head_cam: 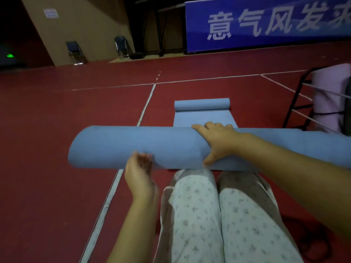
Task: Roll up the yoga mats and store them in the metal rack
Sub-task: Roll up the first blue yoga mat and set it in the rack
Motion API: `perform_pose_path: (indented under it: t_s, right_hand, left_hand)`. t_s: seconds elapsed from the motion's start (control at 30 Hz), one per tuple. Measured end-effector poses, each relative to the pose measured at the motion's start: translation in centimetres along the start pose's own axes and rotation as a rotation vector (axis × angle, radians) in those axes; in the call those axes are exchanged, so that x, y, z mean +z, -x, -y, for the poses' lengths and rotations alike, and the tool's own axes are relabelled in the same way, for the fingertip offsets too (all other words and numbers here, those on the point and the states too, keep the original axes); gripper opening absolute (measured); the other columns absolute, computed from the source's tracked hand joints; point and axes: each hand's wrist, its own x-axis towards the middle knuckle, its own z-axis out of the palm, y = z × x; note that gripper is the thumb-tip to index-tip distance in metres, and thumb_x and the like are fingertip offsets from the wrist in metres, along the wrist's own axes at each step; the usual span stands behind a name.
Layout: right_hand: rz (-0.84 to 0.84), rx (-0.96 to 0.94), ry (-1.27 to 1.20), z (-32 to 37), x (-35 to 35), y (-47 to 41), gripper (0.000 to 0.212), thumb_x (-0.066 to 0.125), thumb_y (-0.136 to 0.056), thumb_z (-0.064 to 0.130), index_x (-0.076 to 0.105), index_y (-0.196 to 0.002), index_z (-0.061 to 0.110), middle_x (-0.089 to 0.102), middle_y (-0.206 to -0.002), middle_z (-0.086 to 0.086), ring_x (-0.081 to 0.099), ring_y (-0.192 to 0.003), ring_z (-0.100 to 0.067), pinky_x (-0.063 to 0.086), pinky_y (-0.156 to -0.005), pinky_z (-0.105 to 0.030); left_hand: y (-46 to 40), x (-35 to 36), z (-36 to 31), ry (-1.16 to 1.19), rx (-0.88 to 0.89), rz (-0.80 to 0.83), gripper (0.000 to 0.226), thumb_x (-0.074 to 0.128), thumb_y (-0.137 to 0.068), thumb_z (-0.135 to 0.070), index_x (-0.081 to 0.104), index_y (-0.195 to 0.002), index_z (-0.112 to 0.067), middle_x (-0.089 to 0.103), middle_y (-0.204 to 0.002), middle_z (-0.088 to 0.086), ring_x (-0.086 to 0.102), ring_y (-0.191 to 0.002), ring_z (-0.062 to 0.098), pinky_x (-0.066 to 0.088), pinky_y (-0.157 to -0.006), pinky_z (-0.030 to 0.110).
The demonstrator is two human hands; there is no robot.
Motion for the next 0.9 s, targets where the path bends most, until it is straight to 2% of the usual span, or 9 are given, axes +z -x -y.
perform_pose_path:
  t_s: [0.07,0.13,0.3,0.4,0.47,0.57,0.63,0.73,0.9]
  right_hand:
    - [0.012,-0.003,-0.008,-0.2,0.0,-0.3,0.121,0.076,-0.059,0.061,-0.001,-0.148,0.033,0.031,-0.14,-0.006,0.037,-0.127,-0.032,0.031,-0.102,-0.055]
    - [-0.002,-0.018,-0.01,-0.4,0.0,-0.3,0.12,0.075,-0.059,0.063,0.0,-0.148,0.034,0.032,-0.139,-0.005,0.038,-0.126,-0.03,0.032,-0.101,-0.054]
    - [-0.057,-0.051,0.009,-1.0,0.5,-0.2,0.12,0.073,-0.061,0.066,0.0,-0.15,0.03,0.033,-0.138,-0.005,0.039,-0.124,-0.03,0.033,-0.098,-0.049]
    - [-0.109,-0.038,-0.027,-1.9,0.0,-0.5,0.12,0.074,-0.062,0.063,0.001,-0.15,0.028,0.033,-0.137,-0.006,0.039,-0.124,-0.03,0.034,-0.099,-0.048]
    - [-0.171,-0.027,-0.083,-2.6,-0.5,-0.8,0.122,0.076,-0.061,0.059,0.0,-0.151,0.027,0.032,-0.139,-0.006,0.038,-0.126,-0.029,0.035,-0.1,-0.047]
    - [-0.247,-0.024,-0.229,-3.6,-1.2,-1.6,0.124,0.08,-0.06,0.051,-0.002,-0.151,0.028,0.029,-0.142,-0.005,0.035,-0.13,-0.026,0.036,-0.103,-0.044]
    - [-0.256,-0.016,-0.366,-4.3,-1.1,-1.9,0.129,0.083,-0.059,0.048,-0.007,-0.15,0.034,0.029,-0.141,-0.006,0.038,-0.129,-0.026,0.037,-0.104,-0.043]
    - [-0.17,-0.035,-0.61,-4.7,-1.3,-1.9,0.126,0.081,-0.06,0.057,-0.019,-0.137,0.057,0.028,-0.143,0.0,0.037,-0.129,-0.017,0.035,-0.104,-0.031]
    - [-0.241,-0.079,-1.236,-4.1,-2.5,-1.5,0.104,0.065,-0.067,0.057,-0.003,-0.145,0.052,0.03,-0.144,0.023,0.039,-0.129,-0.001,0.044,-0.097,-0.024]
  left_hand:
    - [-0.7,-1.9,1.0,0.214,-0.356,-0.078,0.029,0.044,-0.095,-0.032,0.052,-0.073,-0.014,0.057,-0.069,0.001,0.057,-0.071,0.016,0.044,-0.084,0.039]
    - [-1.3,-3.2,2.0,0.368,-0.615,-0.042,0.04,0.038,-0.094,-0.047,0.055,-0.1,-0.011,0.06,-0.099,0.012,0.056,-0.102,0.029,0.035,-0.1,0.056]
    - [-3.2,-2.5,2.5,0.595,-0.661,0.212,0.067,0.04,-0.086,-0.068,0.057,-0.112,-0.009,0.058,-0.125,0.018,0.051,-0.12,0.045,0.034,-0.087,0.078]
    - [-4.7,-0.9,1.8,0.546,-0.613,0.262,0.069,0.04,-0.082,-0.074,0.058,-0.111,-0.014,0.06,-0.112,0.012,0.051,-0.12,0.035,0.027,-0.08,0.085]
    - [-5.9,0.7,0.8,0.551,-0.549,0.323,0.067,0.037,-0.08,-0.077,0.06,-0.106,-0.02,0.058,-0.104,0.009,0.052,-0.116,0.031,0.029,-0.077,0.085]
    - [-7.2,3.9,-1.7,0.456,-0.409,0.445,0.076,0.032,-0.08,-0.079,0.053,-0.131,-0.027,0.062,-0.125,0.006,0.058,-0.116,0.037,0.028,-0.082,0.083]
    - [-7.4,6.0,-3.4,0.342,-0.327,0.515,0.074,0.025,-0.081,-0.08,0.057,-0.12,-0.027,0.07,-0.098,0.004,0.068,-0.091,0.029,0.034,-0.084,0.077]
    - [-7.6,8.2,-4.6,0.137,-0.262,0.548,0.062,0.023,-0.083,-0.079,0.055,-0.098,-0.028,0.05,-0.058,-0.005,0.062,-0.056,0.016,0.04,-0.081,0.07]
    - [-5.4,11.0,-2.0,-0.271,-0.269,0.667,0.066,0.024,-0.085,-0.077,0.065,-0.098,-0.027,0.053,-0.073,0.001,0.046,-0.07,0.021,0.04,-0.066,0.033]
